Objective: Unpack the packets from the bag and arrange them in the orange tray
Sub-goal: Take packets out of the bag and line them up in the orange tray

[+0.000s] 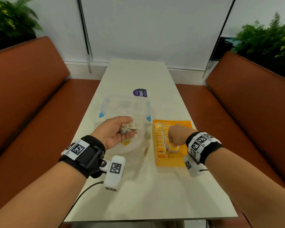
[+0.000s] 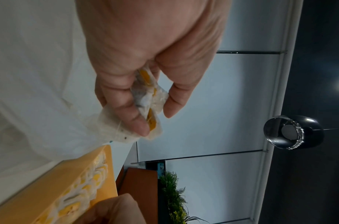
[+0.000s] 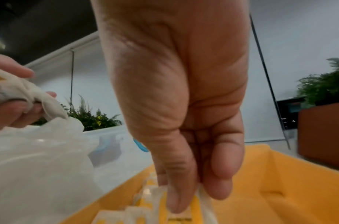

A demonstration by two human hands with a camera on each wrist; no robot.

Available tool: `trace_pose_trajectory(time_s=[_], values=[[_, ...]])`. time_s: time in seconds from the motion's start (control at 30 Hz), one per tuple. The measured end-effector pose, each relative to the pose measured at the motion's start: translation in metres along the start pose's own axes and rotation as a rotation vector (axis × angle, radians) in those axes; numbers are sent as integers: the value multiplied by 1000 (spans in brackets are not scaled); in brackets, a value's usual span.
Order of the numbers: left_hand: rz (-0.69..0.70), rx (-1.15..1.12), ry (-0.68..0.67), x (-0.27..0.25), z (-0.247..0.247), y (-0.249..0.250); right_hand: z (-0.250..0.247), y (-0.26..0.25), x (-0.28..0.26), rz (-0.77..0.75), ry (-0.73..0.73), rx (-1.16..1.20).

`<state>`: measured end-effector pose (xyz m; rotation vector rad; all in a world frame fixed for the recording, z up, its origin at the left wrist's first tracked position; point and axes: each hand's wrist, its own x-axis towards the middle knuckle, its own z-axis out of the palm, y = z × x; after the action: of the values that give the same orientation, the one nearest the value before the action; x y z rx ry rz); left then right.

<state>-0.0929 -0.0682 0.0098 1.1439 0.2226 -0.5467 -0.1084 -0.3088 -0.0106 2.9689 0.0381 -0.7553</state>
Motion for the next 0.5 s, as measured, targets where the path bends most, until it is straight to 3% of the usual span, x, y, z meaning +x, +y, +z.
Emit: trace_pose_trajectory(time_s=[0.5], values=[[-20, -43, 59, -2, -3, 0, 18, 1, 23, 16, 103, -40]])
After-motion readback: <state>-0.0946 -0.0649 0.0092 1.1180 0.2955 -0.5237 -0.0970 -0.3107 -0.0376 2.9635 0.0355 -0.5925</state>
